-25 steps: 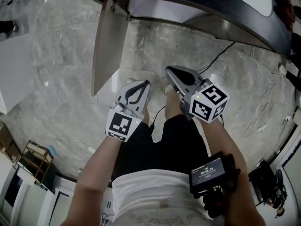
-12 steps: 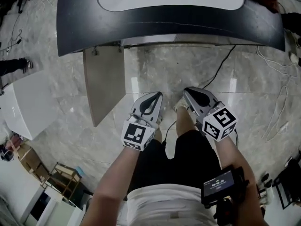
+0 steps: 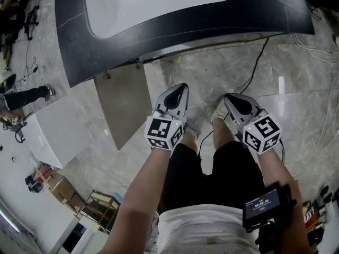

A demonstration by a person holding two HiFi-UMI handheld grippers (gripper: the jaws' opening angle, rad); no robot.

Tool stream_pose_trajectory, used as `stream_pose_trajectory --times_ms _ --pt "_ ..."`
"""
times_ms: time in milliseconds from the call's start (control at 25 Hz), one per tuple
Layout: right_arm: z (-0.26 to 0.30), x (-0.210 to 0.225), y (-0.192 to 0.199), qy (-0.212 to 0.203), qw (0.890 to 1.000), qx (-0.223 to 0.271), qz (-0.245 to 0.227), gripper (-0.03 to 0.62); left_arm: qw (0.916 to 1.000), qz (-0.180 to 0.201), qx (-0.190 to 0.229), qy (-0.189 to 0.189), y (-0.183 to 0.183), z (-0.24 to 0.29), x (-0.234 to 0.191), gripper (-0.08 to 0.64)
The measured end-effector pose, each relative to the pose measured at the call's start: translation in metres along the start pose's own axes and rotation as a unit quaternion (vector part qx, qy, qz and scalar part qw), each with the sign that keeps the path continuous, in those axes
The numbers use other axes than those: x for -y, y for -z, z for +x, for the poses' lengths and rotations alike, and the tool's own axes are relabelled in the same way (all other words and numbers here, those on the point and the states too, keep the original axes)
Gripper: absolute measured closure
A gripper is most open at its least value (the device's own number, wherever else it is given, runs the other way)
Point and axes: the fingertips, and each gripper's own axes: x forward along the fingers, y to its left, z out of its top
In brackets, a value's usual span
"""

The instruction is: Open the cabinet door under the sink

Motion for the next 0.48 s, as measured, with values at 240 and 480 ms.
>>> stream_pose_trajectory --times_ms 240,480 --pt "-0.005 0.007 0.0 0.0 1.0 0.01 0.011 0.578 0.9996 -0.02 -0.007 -0.016 -0.011 0.014 -0.012 0.549" --pt "-0.003 0.036 0.005 0.02 0.999 0.015 0.034 0.578 0.9995 -0.017 -0.014 -0.021 -0.019 0.04 -0.036 0.549"
